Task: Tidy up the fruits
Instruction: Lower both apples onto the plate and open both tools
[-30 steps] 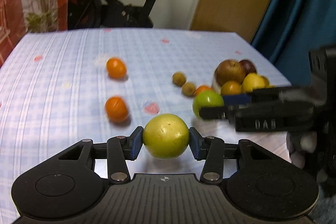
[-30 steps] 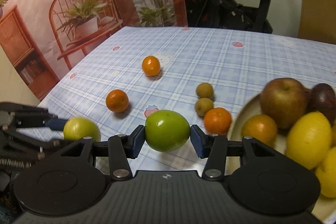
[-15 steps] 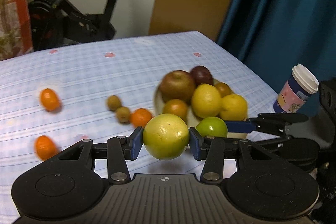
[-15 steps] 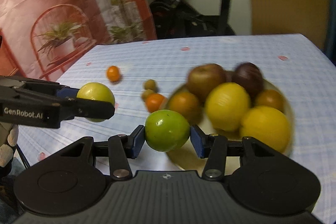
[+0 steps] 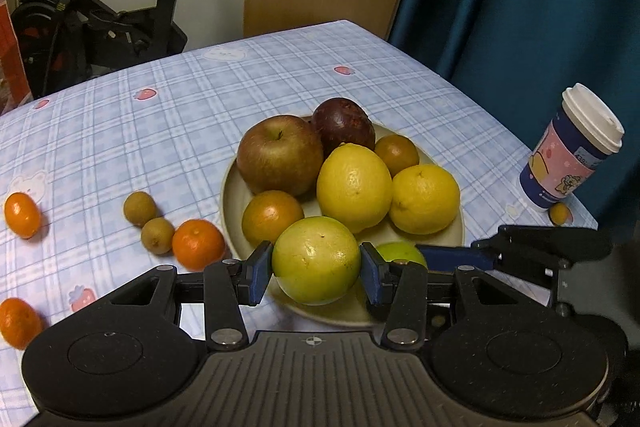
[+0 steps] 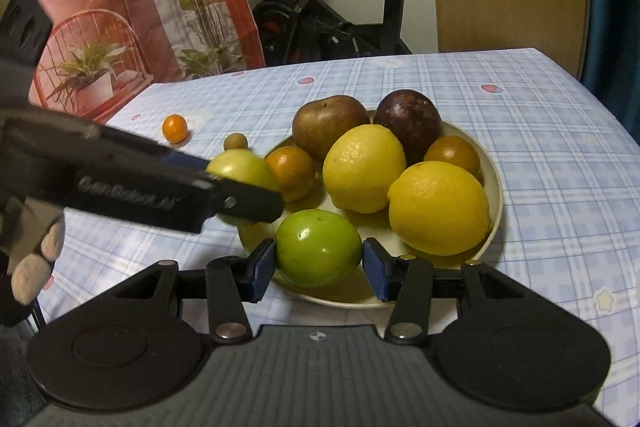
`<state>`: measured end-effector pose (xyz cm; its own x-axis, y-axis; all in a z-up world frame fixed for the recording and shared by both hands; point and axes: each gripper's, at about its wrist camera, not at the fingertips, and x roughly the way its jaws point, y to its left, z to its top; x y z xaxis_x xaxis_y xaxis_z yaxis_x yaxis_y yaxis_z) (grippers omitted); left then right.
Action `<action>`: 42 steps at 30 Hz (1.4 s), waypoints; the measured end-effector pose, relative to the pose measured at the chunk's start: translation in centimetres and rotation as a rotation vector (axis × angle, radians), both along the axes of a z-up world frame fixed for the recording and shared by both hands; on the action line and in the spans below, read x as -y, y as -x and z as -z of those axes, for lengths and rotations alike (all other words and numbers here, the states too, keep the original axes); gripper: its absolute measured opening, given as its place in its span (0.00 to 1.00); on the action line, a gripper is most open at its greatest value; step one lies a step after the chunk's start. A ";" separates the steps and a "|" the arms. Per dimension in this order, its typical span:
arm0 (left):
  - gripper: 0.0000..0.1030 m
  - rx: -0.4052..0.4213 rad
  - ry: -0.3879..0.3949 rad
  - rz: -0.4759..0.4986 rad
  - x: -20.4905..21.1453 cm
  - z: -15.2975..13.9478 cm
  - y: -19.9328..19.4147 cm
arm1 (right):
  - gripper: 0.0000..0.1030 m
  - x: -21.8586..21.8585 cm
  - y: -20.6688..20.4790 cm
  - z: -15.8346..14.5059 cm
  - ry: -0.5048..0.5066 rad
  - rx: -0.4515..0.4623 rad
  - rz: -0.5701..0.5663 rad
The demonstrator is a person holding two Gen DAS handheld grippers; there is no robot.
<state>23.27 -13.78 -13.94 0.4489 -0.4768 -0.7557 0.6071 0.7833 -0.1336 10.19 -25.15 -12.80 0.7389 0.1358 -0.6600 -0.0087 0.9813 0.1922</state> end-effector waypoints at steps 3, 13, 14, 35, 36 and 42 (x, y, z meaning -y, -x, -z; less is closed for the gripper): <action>0.47 -0.004 -0.011 0.001 0.6 0.2 -0.4 | 0.48 0.1 0.0 0.3 -0.007 -0.006 0.001; 0.48 -0.008 -0.014 -0.012 0.8 0.7 -0.9 | 0.49 -0.4 -0.4 0.8 -0.008 0.005 -0.007; 0.48 -0.010 -0.012 -0.016 0.8 0.7 -1.0 | 0.49 -0.5 -0.4 0.8 -0.006 0.008 -0.007; 0.50 0.140 0.035 -0.217 -5.2 -1.9 3.3 | 0.56 -3.2 1.4 0.5 0.149 0.178 -0.062; 0.50 0.140 0.032 -0.242 -5.8 -1.9 3.5 | 0.56 -3.3 1.4 0.5 0.148 0.181 -0.060; 0.50 0.152 0.036 -0.314 -7.4 -2.3 3.8 | 0.59 -3.1 1.5 0.3 0.138 0.196 -0.050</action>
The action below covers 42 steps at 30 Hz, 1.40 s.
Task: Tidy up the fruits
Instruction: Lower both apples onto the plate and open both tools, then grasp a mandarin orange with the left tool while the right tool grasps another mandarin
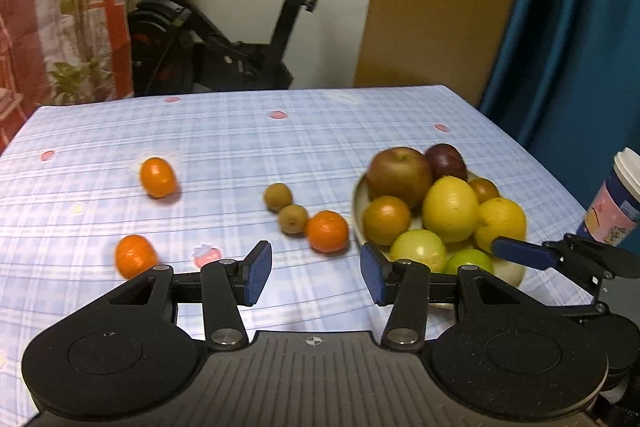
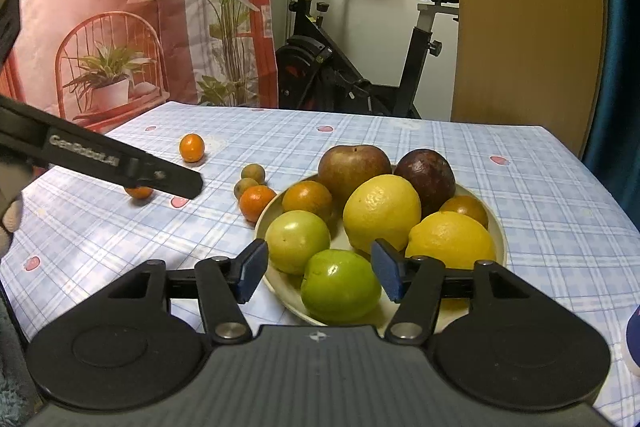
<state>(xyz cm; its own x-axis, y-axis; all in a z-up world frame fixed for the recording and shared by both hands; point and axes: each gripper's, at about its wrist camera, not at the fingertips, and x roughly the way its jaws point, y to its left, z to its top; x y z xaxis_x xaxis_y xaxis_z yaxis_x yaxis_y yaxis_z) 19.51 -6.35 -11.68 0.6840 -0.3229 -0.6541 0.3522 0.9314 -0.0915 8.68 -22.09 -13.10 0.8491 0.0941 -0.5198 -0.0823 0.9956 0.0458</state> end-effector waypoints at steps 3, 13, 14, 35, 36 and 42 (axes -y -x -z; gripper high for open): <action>0.50 0.004 0.002 -0.018 -0.3 -0.2 0.1 | 0.59 -0.1 0.1 0.1 0.000 -0.001 -0.006; 0.50 0.018 0.057 -0.071 -2.9 -1.1 -0.2 | 0.59 -0.1 0.4 -0.1 -0.015 0.003 -0.012; 0.50 0.020 0.077 -0.088 -3.7 -1.4 -0.5 | 0.59 -0.1 0.4 -0.2 -0.016 0.003 -0.010; 0.48 -0.044 0.175 -0.196 -13.6 -0.8 -5.9 | 0.41 -4.3 -8.1 -2.7 0.117 -0.119 -0.226; 0.48 -0.046 0.168 -0.189 -13.5 -0.6 -5.9 | 0.41 -4.7 -8.7 -2.7 0.138 -0.128 -0.242; 0.49 -0.070 0.136 -0.146 -13.5 0.8 -5.8 | 0.39 -6.4 -11.9 -1.7 0.213 -0.191 -0.317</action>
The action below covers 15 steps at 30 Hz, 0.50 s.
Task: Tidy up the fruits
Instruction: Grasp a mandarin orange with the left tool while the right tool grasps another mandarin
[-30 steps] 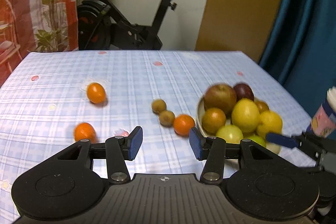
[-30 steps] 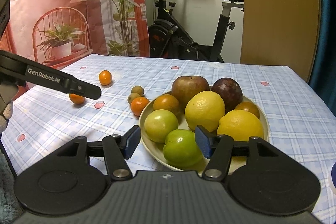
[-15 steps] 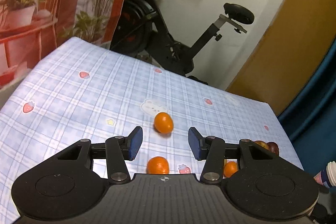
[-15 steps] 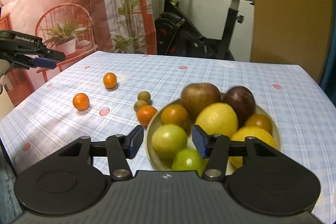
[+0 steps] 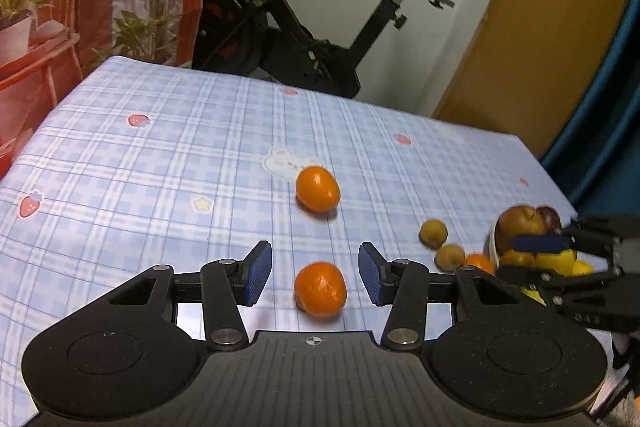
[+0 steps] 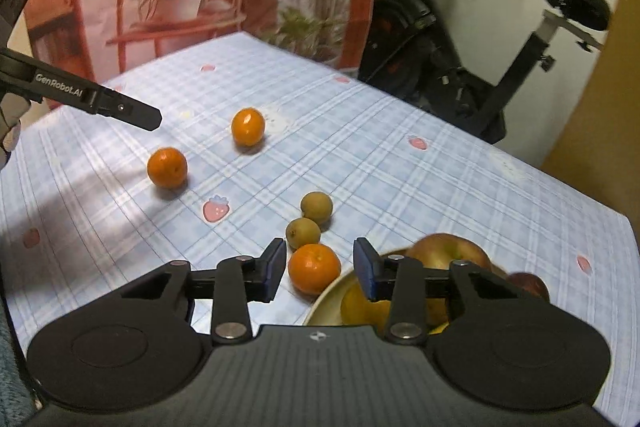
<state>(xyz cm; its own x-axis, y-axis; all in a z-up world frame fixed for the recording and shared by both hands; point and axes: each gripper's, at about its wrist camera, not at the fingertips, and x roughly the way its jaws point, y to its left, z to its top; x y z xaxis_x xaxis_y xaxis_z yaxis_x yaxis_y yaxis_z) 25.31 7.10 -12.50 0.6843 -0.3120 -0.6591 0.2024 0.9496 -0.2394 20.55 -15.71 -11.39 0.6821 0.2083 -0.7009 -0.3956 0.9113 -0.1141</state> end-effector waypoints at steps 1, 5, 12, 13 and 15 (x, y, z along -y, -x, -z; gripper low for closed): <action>0.49 -0.005 -0.003 0.008 0.1 0.3 0.0 | 0.39 -0.2 -0.3 0.2 0.009 -0.010 -0.009; 0.49 -0.012 -0.016 0.028 0.4 1.1 -0.1 | 0.39 -0.6 -1.5 1.0 0.043 -0.052 -0.034; 0.49 -0.025 -0.029 0.044 0.5 2.0 -0.3 | 0.38 -1.6 -2.8 1.9 0.091 -0.100 -0.062; 0.49 -0.030 -0.032 0.049 0.7 2.1 -0.5 | 0.39 -1.7 -3.0 2.1 0.100 -0.109 -0.065; 0.49 -0.040 -0.044 0.059 1.0 2.4 -0.7 | 0.39 -1.8 -3.4 2.4 0.117 -0.122 -0.067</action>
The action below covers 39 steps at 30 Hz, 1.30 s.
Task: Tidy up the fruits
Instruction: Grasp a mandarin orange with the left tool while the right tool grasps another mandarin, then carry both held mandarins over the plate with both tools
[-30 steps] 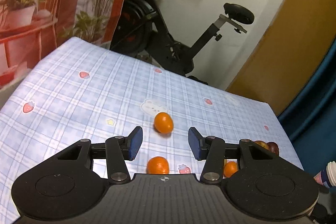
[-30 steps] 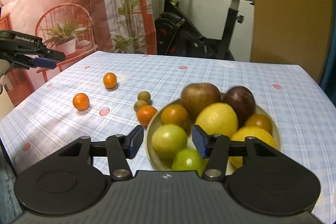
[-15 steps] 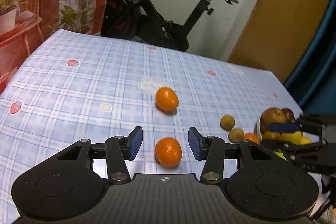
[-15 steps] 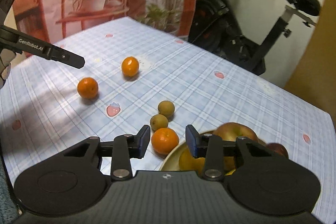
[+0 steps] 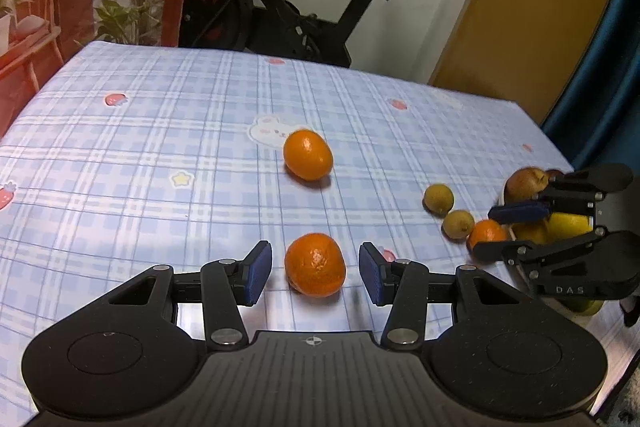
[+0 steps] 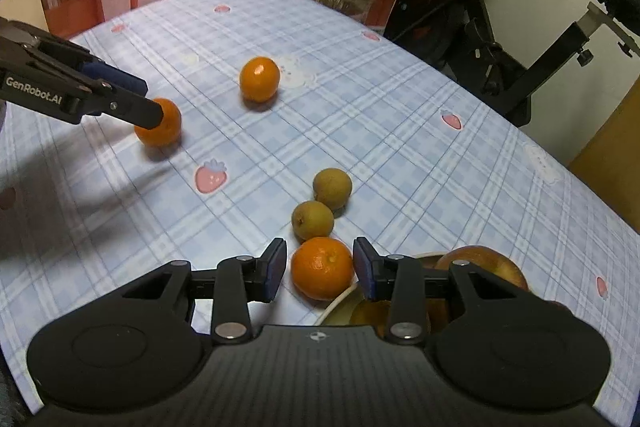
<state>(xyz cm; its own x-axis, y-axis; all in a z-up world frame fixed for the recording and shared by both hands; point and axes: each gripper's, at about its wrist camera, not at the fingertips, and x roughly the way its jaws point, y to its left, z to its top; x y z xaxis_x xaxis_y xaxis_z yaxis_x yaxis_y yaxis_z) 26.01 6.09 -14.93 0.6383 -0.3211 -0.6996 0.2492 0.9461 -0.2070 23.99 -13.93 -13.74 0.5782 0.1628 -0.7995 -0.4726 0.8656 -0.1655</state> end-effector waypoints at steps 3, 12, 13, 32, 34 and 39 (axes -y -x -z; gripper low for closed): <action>0.49 -0.014 -0.022 0.010 0.5 0.6 -0.3 | 0.39 -0.2 -0.4 0.4 0.020 -0.016 -0.009; 0.36 0.012 -0.020 0.005 0.6 0.3 0.0 | 0.37 0.4 0.0 -0.3 -0.019 -0.002 -0.014; 0.36 0.020 -0.014 0.008 0.6 0.0 0.3 | 0.37 0.8 0.3 -0.9 -0.047 0.012 -0.005; 0.36 0.128 0.050 0.244 8.9 -3.0 4.8 | 0.37 8.2 11.0 -4.5 -0.251 0.178 0.252; 0.36 0.132 0.038 0.271 10.2 -3.1 5.1 | 0.37 8.7 11.8 -4.2 -0.257 0.176 0.263; 0.36 0.136 0.024 0.326 13.1 -3.2 5.3 | 0.37 10.3 13.3 -3.7 -0.279 0.185 0.298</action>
